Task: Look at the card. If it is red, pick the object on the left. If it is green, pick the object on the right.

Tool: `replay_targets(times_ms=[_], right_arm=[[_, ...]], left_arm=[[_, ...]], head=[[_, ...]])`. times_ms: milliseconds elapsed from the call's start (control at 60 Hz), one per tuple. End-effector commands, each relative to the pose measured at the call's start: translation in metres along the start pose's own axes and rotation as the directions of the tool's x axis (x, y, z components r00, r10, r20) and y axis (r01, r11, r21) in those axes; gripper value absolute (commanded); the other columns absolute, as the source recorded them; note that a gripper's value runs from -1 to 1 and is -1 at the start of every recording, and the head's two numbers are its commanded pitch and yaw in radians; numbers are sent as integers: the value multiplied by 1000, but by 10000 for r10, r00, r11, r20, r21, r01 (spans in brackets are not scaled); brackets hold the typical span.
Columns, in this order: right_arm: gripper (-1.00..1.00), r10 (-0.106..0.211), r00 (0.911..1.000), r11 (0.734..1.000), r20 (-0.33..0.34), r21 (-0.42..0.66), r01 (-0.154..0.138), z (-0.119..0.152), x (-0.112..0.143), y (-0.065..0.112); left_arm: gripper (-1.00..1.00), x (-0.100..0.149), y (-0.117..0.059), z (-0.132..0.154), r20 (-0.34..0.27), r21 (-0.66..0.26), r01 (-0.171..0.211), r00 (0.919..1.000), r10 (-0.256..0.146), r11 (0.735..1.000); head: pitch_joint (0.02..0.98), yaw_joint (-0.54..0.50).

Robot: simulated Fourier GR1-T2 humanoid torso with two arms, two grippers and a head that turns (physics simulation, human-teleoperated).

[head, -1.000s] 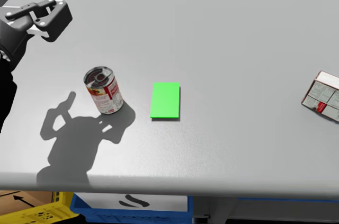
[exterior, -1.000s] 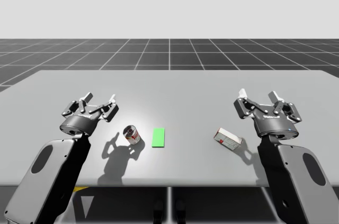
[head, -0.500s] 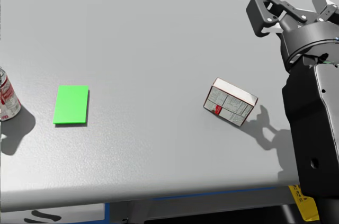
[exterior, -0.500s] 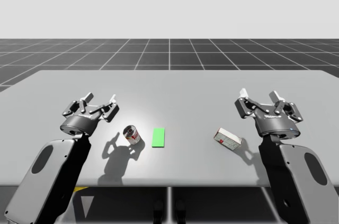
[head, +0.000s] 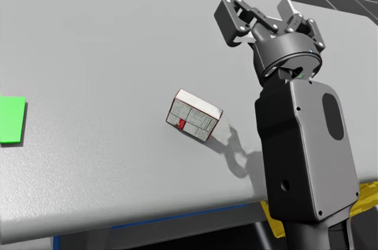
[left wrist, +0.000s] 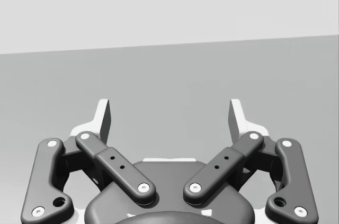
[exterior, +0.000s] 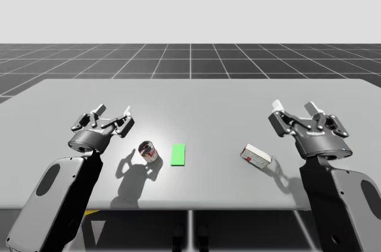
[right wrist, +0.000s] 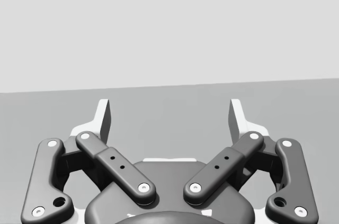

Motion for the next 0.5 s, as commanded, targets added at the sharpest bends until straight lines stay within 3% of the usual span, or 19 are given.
replay_targets(times_ms=[17,50,83,183,233,467,500], right_arm=[[-1000,33,10000,9982,-21,600,-32,17,11,-1],[-1000,-164,9999,9984,-42,544,166,23,10,-1],[-1000,13,10000,9962,-45,876,-9,27,11,-2],[-1000,-167,9993,9852,-321,1698,219,46,10,-7],[-1000,-86,9991,9756,-425,2190,177,56,8,-11],[-1000,130,9961,8976,-876,4400,270,101,-4,-33],[-1000,251,9967,8858,-768,4638,135,107,-8,-36]], left_arm=[[-1000,1,0,1,15,0,-34,10000,34,10000],[-1000,1,1,1,14,-7,-29,10000,29,10000],[-1000,1,1,1,16,-7,-16,10000,16,10000],[-1000,1,1,1,15,0,-3,10000,3,10000],[-1000,1,1,1,13,0,-2,10000,2,10000],[-1000,0,0,1,11,14,0,10000,0,10000],[-1000,0,0,1,11,35,36,10000,-36,10000]], head=[[882,-408],[883,-407],[885,-408],[886,-406],[883,-405],[873,-408],[875,-408]])
